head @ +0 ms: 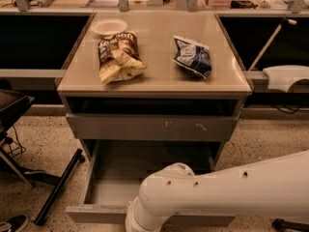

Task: Pick redbull can from middle drawer and place on counter

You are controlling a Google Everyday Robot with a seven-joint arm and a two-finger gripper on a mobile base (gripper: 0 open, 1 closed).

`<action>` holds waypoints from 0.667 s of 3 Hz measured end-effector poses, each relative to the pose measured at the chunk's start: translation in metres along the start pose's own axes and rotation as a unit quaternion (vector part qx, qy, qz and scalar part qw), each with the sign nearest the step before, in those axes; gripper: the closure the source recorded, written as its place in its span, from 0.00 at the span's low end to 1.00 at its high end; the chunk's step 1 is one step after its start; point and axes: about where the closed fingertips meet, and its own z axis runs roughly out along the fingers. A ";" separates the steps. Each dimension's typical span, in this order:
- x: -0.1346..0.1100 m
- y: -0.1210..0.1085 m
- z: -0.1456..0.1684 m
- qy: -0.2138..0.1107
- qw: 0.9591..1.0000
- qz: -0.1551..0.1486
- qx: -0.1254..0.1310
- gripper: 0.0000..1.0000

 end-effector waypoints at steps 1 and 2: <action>0.009 -0.004 -0.001 -0.004 1.000 0.014 -0.002 0.00; 0.048 -0.049 -0.018 -0.026 0.997 0.069 0.033 0.00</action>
Offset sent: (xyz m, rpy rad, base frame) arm 0.1234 -0.1428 -0.0354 0.0271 -0.0170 -0.4299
